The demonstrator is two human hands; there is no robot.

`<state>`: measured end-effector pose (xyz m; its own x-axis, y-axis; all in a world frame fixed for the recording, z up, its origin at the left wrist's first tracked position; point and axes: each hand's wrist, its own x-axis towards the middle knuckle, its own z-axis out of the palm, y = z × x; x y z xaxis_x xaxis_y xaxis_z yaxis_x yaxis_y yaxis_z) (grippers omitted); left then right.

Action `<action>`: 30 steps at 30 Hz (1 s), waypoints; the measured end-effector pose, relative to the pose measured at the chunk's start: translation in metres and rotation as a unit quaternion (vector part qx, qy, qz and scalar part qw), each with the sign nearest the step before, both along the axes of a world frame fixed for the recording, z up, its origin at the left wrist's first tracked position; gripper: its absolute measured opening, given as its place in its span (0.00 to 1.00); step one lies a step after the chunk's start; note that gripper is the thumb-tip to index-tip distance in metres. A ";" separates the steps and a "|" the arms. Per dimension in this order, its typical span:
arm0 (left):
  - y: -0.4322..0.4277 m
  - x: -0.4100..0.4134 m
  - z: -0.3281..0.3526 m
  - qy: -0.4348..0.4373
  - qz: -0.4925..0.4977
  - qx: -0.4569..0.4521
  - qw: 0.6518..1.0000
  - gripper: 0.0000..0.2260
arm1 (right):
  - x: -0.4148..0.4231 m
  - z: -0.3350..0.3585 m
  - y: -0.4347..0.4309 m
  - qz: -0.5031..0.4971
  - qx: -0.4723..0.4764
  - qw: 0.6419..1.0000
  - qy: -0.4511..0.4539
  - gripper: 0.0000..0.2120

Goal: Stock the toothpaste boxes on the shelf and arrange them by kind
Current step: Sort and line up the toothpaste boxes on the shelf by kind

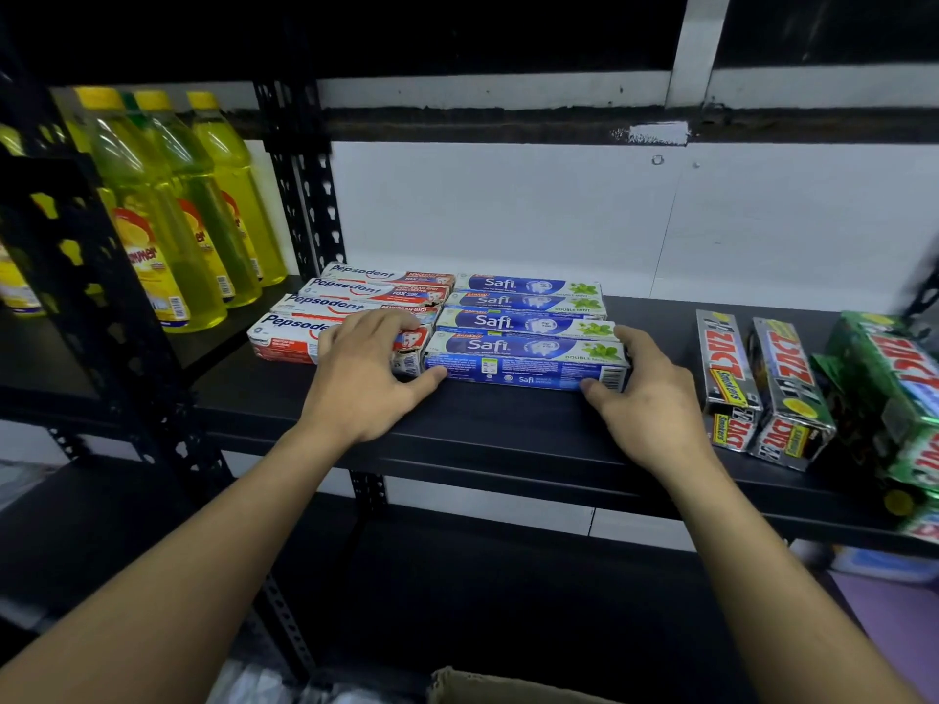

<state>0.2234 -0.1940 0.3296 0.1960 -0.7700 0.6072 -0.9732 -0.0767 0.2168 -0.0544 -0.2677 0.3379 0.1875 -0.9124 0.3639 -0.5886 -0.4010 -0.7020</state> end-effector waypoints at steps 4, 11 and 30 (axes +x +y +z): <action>0.001 0.000 0.000 0.005 -0.004 0.006 1.000 0.29 | -0.001 0.000 0.001 0.004 0.008 1.000 -0.014 0.31; 0.001 -0.002 0.001 0.001 -0.007 -0.001 1.000 0.30 | 0.002 -0.003 0.000 -0.001 -0.026 1.000 -0.017 0.29; -0.013 -0.134 0.015 -0.066 -0.169 -0.069 0.981 0.23 | -0.159 0.034 0.061 -0.125 -0.281 0.941 0.139 0.14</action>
